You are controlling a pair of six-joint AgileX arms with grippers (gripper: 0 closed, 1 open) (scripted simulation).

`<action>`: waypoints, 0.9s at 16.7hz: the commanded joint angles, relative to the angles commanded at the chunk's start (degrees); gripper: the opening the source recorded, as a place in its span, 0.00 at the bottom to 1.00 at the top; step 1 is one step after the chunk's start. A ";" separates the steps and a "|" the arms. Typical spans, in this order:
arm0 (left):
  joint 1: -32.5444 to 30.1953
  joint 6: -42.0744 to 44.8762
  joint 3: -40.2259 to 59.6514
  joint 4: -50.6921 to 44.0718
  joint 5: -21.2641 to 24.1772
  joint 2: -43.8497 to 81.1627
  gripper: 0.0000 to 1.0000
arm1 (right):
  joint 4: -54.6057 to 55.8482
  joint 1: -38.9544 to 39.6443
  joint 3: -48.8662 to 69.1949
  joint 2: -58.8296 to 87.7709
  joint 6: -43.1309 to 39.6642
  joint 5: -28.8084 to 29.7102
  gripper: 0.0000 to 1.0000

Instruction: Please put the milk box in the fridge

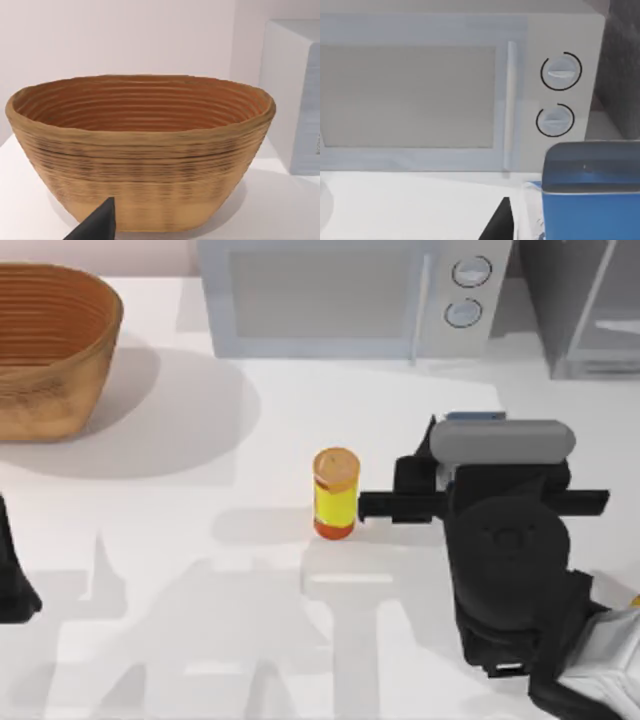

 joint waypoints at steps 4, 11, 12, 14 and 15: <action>0.00 0.00 0.00 0.00 0.00 0.00 1.00 | -6.75 -6.05 -5.15 -6.73 -1.65 -5.33 0.00; 0.00 0.00 0.00 0.00 0.00 0.00 1.00 | -19.11 -21.40 -12.27 -35.11 -3.52 -20.84 0.00; 0.00 0.00 0.00 0.00 0.00 0.00 1.00 | -20.51 -23.60 -13.08 -38.61 -3.74 -22.53 0.00; 0.00 0.00 0.00 0.00 0.00 0.00 1.00 | -22.82 -27.10 -14.66 -45.31 -4.02 -25.60 0.00; 0.00 0.00 0.00 0.00 0.00 0.00 1.00 | -24.25 -28.76 -15.61 -49.03 -4.11 -27.22 0.00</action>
